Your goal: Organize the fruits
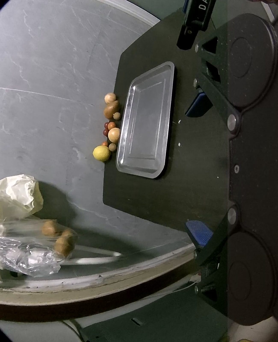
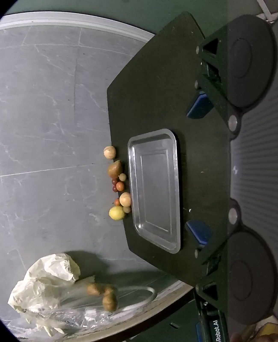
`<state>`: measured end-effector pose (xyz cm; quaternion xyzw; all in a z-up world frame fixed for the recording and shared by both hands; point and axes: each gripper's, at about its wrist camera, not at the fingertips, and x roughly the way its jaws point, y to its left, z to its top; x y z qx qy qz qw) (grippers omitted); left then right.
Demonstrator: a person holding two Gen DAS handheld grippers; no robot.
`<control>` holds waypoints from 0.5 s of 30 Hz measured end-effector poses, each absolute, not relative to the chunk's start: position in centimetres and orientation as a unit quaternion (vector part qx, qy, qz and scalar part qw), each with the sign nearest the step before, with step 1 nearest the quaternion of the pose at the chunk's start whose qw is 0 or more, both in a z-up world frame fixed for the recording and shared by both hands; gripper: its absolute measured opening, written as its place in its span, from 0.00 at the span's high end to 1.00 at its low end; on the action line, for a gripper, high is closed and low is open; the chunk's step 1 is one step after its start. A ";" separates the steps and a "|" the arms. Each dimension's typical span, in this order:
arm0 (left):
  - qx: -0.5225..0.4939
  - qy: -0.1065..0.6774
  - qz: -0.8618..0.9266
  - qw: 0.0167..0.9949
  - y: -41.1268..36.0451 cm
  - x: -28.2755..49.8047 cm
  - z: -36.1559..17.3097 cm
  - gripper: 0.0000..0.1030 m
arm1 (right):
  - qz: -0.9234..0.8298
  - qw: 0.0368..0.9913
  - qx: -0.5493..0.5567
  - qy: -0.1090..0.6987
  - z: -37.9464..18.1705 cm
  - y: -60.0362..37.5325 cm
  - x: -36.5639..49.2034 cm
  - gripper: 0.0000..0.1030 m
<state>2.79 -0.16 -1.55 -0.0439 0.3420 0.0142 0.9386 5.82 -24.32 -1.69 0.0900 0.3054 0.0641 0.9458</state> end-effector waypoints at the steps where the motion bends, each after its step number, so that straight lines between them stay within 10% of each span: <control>1: -0.044 0.344 0.014 0.938 -0.2 2.9 -1.6 0.01 | 0.064 0.945 0.090 0.307 -1.7 -24.3 5.9 0.00; 15: -0.048 0.386 0.015 0.921 -0.8 5.7 -3.3 0.01 | 0.060 0.934 0.086 0.341 -3.1 -24.7 7.9 0.00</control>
